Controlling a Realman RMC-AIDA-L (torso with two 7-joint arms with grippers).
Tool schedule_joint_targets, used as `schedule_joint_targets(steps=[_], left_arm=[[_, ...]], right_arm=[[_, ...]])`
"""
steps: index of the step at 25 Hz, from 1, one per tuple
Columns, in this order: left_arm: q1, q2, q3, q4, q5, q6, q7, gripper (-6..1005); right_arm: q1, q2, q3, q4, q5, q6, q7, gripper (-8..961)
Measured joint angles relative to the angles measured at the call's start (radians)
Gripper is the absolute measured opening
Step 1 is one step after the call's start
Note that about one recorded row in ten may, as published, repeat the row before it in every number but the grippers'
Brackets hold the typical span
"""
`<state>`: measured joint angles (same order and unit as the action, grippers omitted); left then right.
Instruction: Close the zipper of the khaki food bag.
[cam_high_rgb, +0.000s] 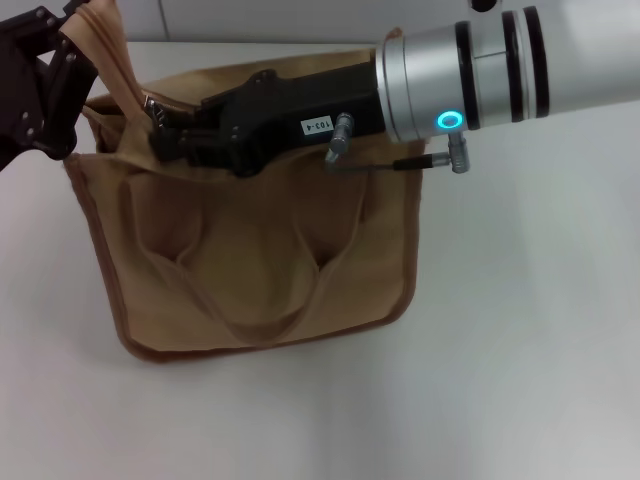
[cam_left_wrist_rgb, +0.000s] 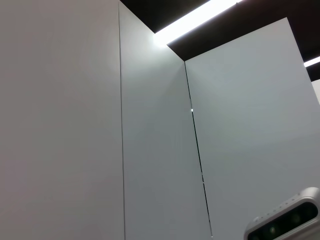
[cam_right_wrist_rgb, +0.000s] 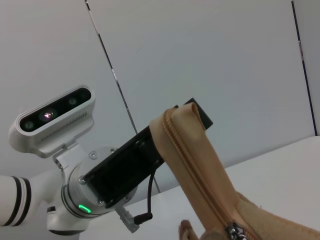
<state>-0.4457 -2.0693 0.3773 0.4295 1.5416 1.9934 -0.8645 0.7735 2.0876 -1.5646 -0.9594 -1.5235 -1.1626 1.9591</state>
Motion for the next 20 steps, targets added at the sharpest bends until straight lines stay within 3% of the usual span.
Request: schedule_joint_targets(steps=[7, 9, 20], left_arm=[[0.005, 0.0, -0.005, 0.0, -0.008, -0.002, 0.001, 65], [0.006, 0.0, -0.005, 0.0, -0.008, -0.003, 0.001, 66], [0.009, 0.0, -0.006, 0.0, -0.008, -0.006, 0.005, 68]], right_arm=[[-0.055, 0.0, 0.005, -0.069, -0.001, -0.013, -0.003, 150], [-0.06, -0.001, 0.005, -0.075, -0.001, -0.025, -0.004, 24], [-0.062, -0.002, 0.009, -0.077, -0.002, -0.037, -0.006, 5]])
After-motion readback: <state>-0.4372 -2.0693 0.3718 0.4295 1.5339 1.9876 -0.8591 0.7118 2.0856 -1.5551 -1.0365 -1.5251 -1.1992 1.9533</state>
